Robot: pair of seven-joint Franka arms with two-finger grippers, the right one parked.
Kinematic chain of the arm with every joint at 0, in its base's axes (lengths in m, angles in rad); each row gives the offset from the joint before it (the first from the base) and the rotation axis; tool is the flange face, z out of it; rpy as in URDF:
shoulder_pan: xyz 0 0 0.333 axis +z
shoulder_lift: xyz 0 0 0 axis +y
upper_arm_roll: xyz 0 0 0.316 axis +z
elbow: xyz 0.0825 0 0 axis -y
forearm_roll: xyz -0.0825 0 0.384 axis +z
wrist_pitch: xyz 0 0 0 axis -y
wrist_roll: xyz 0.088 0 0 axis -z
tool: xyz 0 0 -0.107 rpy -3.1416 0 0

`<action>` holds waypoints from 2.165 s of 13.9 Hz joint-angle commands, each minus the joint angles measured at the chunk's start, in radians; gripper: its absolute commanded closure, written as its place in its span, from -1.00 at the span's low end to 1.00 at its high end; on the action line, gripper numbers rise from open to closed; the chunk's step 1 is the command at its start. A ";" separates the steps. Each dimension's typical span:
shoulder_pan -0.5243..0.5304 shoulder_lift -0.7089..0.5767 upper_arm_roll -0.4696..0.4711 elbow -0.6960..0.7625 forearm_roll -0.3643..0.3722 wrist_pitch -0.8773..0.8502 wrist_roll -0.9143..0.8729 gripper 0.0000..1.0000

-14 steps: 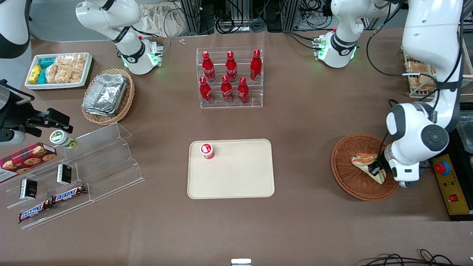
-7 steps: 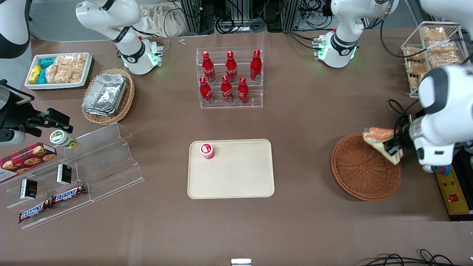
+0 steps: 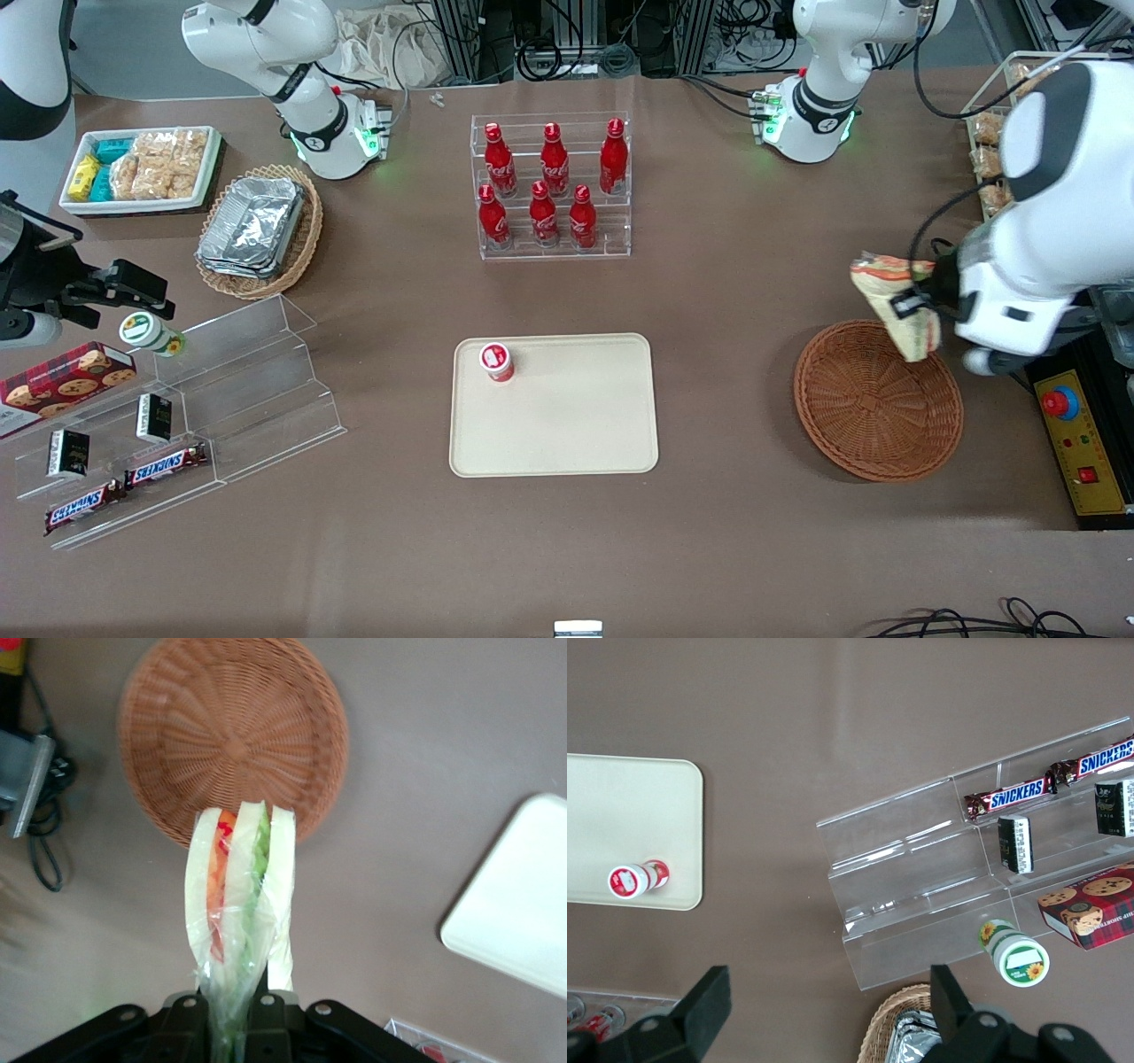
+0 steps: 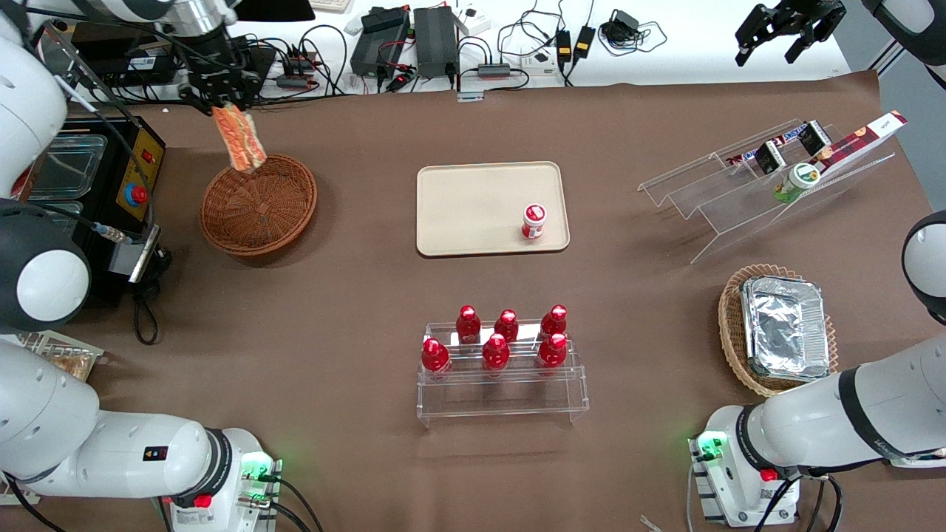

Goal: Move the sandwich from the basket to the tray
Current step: 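Lift the sandwich up out of the basket with the left gripper, then carry the sandwich over the cream tray and lower it, then open the left gripper to release the sandwich on the tray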

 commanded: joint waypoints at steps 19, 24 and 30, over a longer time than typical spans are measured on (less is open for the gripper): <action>-0.317 0.543 -0.166 0.044 0.237 0.722 -0.067 0.71; -0.317 0.583 -0.166 0.044 0.237 0.754 -0.064 -0.52; -0.300 0.477 -0.169 0.047 0.219 0.574 -0.076 -1.00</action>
